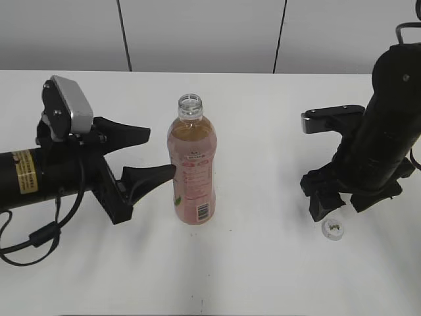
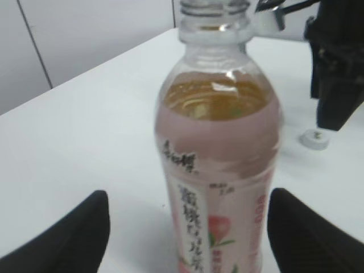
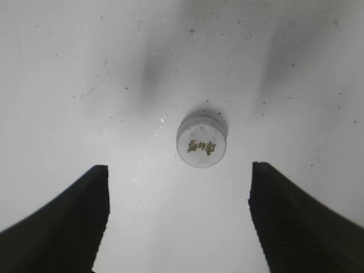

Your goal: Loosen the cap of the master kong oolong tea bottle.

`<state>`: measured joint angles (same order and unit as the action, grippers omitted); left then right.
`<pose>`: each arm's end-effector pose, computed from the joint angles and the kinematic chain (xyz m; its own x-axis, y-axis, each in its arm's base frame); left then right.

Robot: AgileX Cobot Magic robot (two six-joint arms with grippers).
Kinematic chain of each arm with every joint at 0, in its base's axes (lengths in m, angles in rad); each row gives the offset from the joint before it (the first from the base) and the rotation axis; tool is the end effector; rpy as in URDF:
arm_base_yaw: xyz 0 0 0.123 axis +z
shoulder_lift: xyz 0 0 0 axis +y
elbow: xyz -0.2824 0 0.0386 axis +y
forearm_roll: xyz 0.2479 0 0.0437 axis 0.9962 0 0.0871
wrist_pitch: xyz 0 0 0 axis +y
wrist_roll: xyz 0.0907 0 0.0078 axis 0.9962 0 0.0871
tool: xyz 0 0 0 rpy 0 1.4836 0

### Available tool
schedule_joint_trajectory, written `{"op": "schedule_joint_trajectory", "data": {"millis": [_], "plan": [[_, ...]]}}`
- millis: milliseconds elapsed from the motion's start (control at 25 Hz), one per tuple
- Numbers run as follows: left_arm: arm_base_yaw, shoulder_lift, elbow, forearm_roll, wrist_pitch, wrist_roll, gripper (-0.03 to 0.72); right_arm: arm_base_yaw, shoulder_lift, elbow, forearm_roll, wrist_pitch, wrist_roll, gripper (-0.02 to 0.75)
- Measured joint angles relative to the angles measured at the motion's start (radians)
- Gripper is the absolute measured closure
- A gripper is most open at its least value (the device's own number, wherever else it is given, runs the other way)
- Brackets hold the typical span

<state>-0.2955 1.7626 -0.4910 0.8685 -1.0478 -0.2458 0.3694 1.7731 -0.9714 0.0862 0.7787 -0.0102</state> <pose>0.2416 -0.1364 0.1458 -0.0770 0.2457 -0.9663 0.8720 0.4865 0.0542 0.2829 0.1154 0.1536 -0.9471 -0.3119 -0.0762 -0.3168 0.9463 0.0643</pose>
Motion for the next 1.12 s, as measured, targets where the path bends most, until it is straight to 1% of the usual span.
{"op": "schedule_joint_trajectory", "data": {"millis": [120, 280, 400, 520, 640, 760, 960, 1040, 1120], "plan": [[0.003, -0.077, 0.000, -0.049, 0.167, -0.017, 0.200, 0.000, -0.015, 0.000, 0.013, 0.003, 0.000, 0.162], [0.005, -0.157, 0.000, -0.185, 0.422, -0.036, 0.216, 0.000, -0.014, 0.000, 0.016, 0.010, 0.000, 0.162], [0.005, -0.200, -0.002, -0.268, 0.603, -0.042, 0.219, 0.000, -0.014, 0.000, 0.012, 0.015, 0.000, 0.162], [0.012, -0.240, -0.011, -0.432, 0.797, -0.065, 0.219, 0.000, -0.014, 0.000, 0.010, 0.049, -0.010, 0.162], [0.046, -0.290, -0.027, -0.547, 0.941, -0.070, 0.219, 0.000, -0.015, 0.000, 0.009, 0.081, -0.023, 0.162], [0.087, -0.371, -0.043, -0.613, 1.062, -0.072, 0.219, 0.000, -0.029, 0.000, 0.009, 0.095, -0.032, 0.162], [0.169, -0.525, -0.043, -0.679, 1.185, -0.072, 0.232, 0.000, -0.084, 0.000, 0.009, 0.107, -0.038, 0.162], [0.189, -0.591, -0.043, -0.702, 1.241, -0.072, 0.235, 0.000, -0.115, 0.005, 0.008, 0.112, -0.038, 0.162], [0.194, -0.655, -0.043, -0.708, 1.298, -0.072, 0.237, 0.000, -0.151, 0.013, 0.008, 0.127, -0.038, 0.162]]}}
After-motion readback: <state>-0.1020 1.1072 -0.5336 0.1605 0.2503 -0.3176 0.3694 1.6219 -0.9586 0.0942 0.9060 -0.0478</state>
